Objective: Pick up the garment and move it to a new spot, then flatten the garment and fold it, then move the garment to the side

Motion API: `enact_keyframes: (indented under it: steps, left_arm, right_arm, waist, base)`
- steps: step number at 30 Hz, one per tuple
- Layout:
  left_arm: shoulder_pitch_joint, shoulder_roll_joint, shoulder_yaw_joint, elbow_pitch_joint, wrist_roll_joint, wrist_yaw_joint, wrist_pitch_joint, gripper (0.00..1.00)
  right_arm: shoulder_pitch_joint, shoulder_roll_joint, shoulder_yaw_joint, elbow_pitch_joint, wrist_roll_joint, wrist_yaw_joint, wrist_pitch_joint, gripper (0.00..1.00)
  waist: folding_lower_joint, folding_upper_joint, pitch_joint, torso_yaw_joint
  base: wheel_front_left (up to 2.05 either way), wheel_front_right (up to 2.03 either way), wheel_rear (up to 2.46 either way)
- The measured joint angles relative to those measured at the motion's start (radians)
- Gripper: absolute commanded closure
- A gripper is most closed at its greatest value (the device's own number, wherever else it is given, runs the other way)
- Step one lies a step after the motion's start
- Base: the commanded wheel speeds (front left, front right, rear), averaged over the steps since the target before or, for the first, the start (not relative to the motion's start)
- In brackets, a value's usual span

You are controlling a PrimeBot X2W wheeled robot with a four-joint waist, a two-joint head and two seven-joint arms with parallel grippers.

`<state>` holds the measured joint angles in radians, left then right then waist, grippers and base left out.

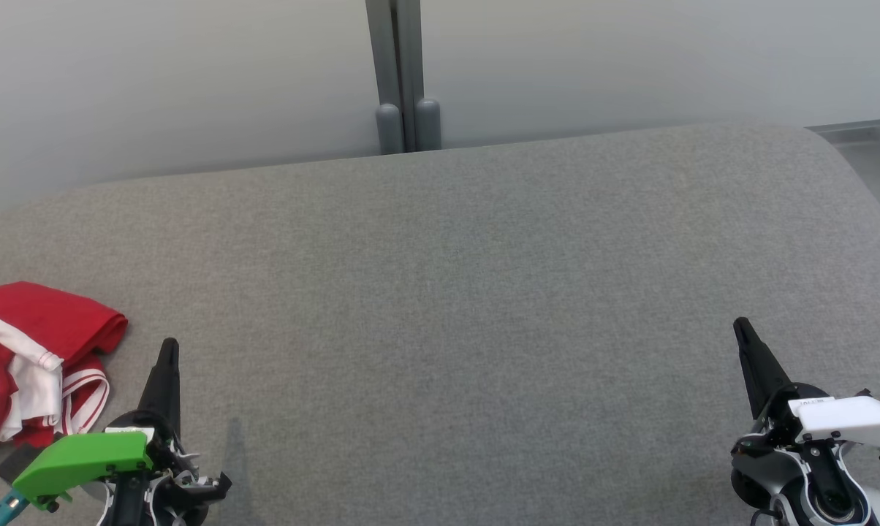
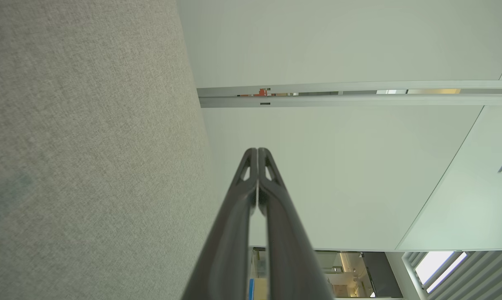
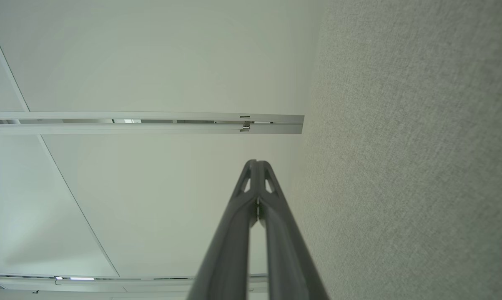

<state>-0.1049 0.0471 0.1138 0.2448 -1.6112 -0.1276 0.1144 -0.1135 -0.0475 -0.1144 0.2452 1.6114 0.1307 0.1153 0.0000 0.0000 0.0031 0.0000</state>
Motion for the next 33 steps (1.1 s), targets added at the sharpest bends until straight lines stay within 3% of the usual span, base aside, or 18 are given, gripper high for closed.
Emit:
enact_keyframes:
  steps: [26,27,33]
  left_arm:
    - [0.000,0.000,0.000,0.000,0.000,0.000,0.000,1.00]
    - [0.001,-0.001,0.000,0.002,0.000,0.000,0.000,0.00]
    - [0.036,-0.008,-0.007,0.050,0.003,0.002,-0.006,0.00]
  right_arm:
    - [0.000,0.000,0.000,0.000,0.000,0.000,0.000,1.00]
    - [0.000,0.001,0.000,0.002,0.000,0.000,0.000,0.00]
    - [0.030,0.013,0.005,0.040,-0.002,0.000,-0.004,0.00]
  waist:
    - [0.0000,0.0000,0.000,0.000]
    - [0.0000,0.0000,0.000,0.000]
    - [0.0000,0.0000,0.001,0.000]
  base:
    - [0.00,0.00,0.00]
    - [0.00,0.00,0.00]
    - [0.00,0.00,0.00]
